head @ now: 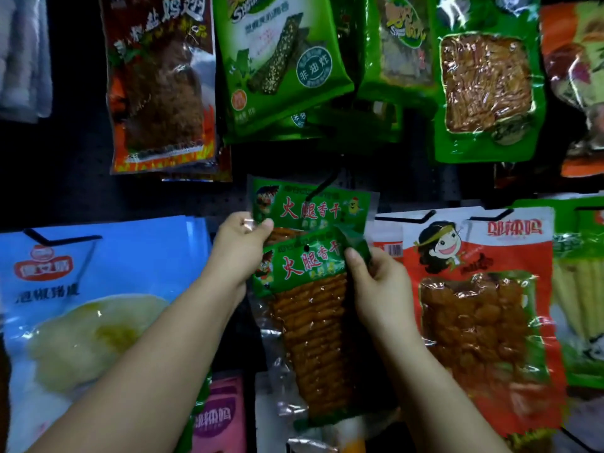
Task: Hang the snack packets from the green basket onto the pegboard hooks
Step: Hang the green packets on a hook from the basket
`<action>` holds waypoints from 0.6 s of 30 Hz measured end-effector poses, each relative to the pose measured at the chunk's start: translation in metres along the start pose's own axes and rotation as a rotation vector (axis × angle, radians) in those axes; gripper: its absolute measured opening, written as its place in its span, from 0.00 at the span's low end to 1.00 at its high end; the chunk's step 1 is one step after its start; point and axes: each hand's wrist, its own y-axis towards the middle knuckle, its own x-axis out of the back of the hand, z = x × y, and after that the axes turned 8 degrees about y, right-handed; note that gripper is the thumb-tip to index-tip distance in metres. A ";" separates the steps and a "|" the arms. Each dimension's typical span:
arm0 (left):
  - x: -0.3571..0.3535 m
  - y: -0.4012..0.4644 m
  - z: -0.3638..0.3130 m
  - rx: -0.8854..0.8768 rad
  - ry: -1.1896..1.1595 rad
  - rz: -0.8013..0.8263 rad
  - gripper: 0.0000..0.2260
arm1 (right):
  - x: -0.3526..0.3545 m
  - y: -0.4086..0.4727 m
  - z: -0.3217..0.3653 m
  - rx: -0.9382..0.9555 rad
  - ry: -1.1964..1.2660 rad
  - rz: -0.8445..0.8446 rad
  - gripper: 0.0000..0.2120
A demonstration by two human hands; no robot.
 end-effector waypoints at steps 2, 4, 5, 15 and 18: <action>-0.005 0.008 0.009 0.018 -0.001 -0.028 0.05 | -0.009 0.008 -0.010 -0.030 -0.026 -0.005 0.10; -0.008 0.017 0.015 0.048 -0.047 -0.029 0.05 | -0.016 0.019 -0.021 -0.054 -0.094 -0.013 0.13; -0.010 0.021 0.018 0.074 -0.073 -0.026 0.06 | -0.020 0.024 -0.025 -0.084 -0.116 -0.010 0.15; -0.031 0.052 0.043 0.251 -0.105 -0.093 0.09 | -0.044 0.064 -0.055 -0.252 -0.232 -0.027 0.18; -0.035 0.059 0.047 0.272 -0.103 -0.094 0.03 | -0.048 0.071 -0.057 -0.266 -0.303 -0.017 0.18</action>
